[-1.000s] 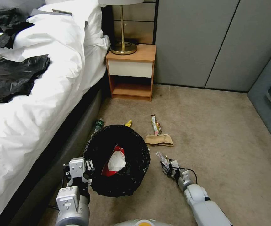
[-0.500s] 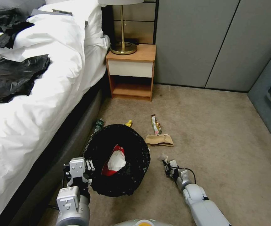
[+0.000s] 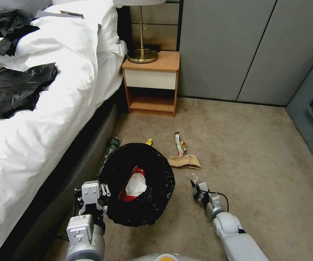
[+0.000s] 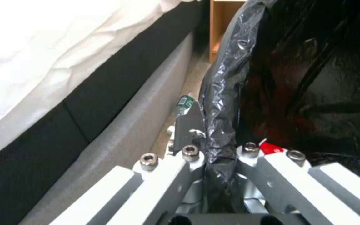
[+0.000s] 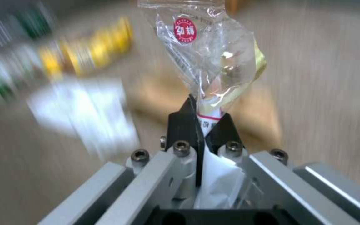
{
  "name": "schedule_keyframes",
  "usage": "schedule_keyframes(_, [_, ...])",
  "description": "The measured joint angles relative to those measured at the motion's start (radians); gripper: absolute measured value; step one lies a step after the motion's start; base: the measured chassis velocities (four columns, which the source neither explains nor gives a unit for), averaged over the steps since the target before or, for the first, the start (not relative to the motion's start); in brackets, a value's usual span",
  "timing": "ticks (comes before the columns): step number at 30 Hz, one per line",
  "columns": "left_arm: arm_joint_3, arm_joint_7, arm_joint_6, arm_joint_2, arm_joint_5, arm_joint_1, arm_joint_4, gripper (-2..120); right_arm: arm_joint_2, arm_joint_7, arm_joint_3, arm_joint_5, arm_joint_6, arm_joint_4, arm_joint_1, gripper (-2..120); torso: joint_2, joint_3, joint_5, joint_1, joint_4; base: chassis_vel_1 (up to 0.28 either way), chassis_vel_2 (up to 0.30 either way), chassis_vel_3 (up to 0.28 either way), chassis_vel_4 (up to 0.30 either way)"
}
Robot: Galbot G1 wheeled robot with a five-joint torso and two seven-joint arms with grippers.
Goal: Pick up the trash bin, then pick up the garbage from the floor and place it into the trash bin.
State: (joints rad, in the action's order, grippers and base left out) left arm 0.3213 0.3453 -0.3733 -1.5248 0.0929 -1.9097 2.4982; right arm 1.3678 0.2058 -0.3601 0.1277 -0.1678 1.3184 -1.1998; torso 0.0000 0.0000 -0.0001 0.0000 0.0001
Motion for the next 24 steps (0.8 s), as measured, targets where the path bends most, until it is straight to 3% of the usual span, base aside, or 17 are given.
schedule_keyframes(2, [0.000, 0.000, 0.000, 0.002, 0.000, 0.000, -0.002, 1, -0.003, 0.000, 0.000, 0.003, -0.005, 0.034, -0.012, 0, 0.000, 0.000, 0.0000, 0.000, 0.0001, 0.000, 0.000, 0.000, 0.000])
schedule_keyframes(5, [0.004, 0.000, -0.001, 0.018, -0.001, 0.003, -0.014, 1, -0.017, 0.015, 0.001, 0.001, -0.086, 0.290, -0.102, 0, 0.000, 0.000, 0.0001, 0.000, -0.0003, 0.000, 0.000, 0.000, 0.000])
schedule_keyframes(9, [0.005, 0.000, -0.003, 0.021, -0.004, 0.008, -0.017, 1, -0.025, 0.043, 0.018, 0.001, -0.115, 0.439, -0.147, 0, 0.000, 0.000, -0.0001, 0.000, 0.0000, 0.000, 0.000, 0.000, 0.000])
schedule_keyframes(13, [0.005, 0.000, -0.006, 0.024, -0.008, 0.018, -0.030, 1, -0.046, 0.172, 0.092, -0.014, -0.181, 0.664, -0.213, 0, 0.000, 0.000, 0.0001, 0.000, -0.0001, 0.000, 0.000, 0.000, 0.000])
schedule_keyframes(17, [0.006, 0.000, -0.009, 0.026, -0.012, 0.024, -0.035, 1, -0.069, 0.204, 0.178, -0.032, -0.182, 0.744, -0.242, 0, 0.000, 0.000, 0.0000, 0.000, -0.0001, 0.000, 0.000, 0.000, 0.000])
schedule_keyframes(24, [0.002, 0.000, -0.009, 0.025, -0.013, 0.025, -0.035, 1, -0.078, 0.204, 0.281, -0.082, -0.183, 0.706, -0.246, 0, 0.000, 0.000, 0.0000, 0.000, -0.0002, 0.000, 0.000, 0.000, 0.000])
